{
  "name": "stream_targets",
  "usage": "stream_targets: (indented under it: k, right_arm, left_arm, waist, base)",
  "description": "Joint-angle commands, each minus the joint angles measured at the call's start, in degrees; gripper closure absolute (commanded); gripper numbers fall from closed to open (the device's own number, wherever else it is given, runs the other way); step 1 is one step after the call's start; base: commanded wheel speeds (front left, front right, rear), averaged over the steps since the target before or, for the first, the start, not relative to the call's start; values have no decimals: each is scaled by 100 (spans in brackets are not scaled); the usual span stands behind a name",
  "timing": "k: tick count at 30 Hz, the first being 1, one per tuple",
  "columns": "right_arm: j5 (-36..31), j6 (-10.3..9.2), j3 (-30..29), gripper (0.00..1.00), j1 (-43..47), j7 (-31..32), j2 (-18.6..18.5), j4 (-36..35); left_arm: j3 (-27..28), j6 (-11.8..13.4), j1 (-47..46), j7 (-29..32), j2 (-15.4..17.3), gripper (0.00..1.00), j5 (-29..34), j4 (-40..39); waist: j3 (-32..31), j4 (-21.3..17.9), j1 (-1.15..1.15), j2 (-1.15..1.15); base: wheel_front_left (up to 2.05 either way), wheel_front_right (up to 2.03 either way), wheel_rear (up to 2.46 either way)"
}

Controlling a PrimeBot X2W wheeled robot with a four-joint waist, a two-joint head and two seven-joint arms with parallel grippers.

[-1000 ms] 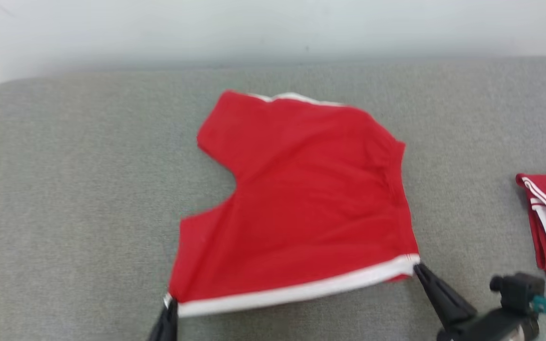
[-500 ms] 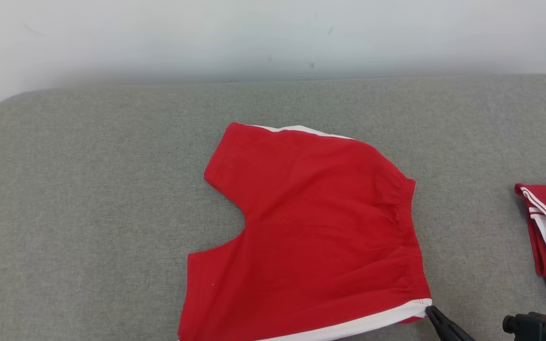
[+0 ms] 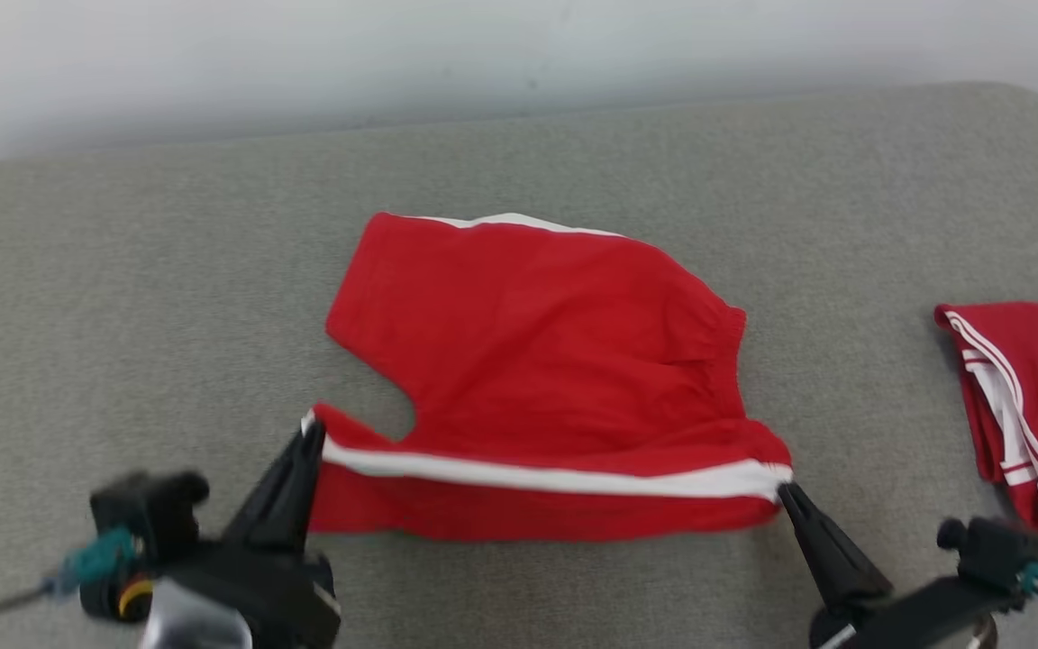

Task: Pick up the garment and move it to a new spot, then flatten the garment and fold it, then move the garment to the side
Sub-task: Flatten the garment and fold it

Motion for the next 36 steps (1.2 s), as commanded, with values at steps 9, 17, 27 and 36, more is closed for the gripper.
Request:
stream_targets:
  k: [9, 17, 27, 36]
  right_arm:
    - [-133, -2, -148, 100, -1353, -305, 759, 498]
    - [-129, -2, 217, 100, -2342, -626, 1106, 1044]
    - [270, -2, 767, 100, -3347, -1131, 1284, 1751]
    - [710, -2, 1259, 73, -4017, -1359, 1276, 2500]
  left_arm:
    - [-1, -311, -2323, 388, 146, 100, 28, 1669]
    - [96, -387, -3993, 276, 205, 100, 130, 3408]
    - [76, -426, -5457, -14, 273, 100, 305, 5380]
    - [18, -378, -6124, -332, 300, 100, 384, 6680]
  waist:
    - [579, -555, -1, 0]
    - [1004, -846, -1, 0]
    - [1416, -1268, -1, 0]
    - [1587, -1395, -1, 0]
  base:
    - [0, 0, 0]
    - [0, 0, 0]
    - [0, 0, 0]
    - [0, 0, 0]
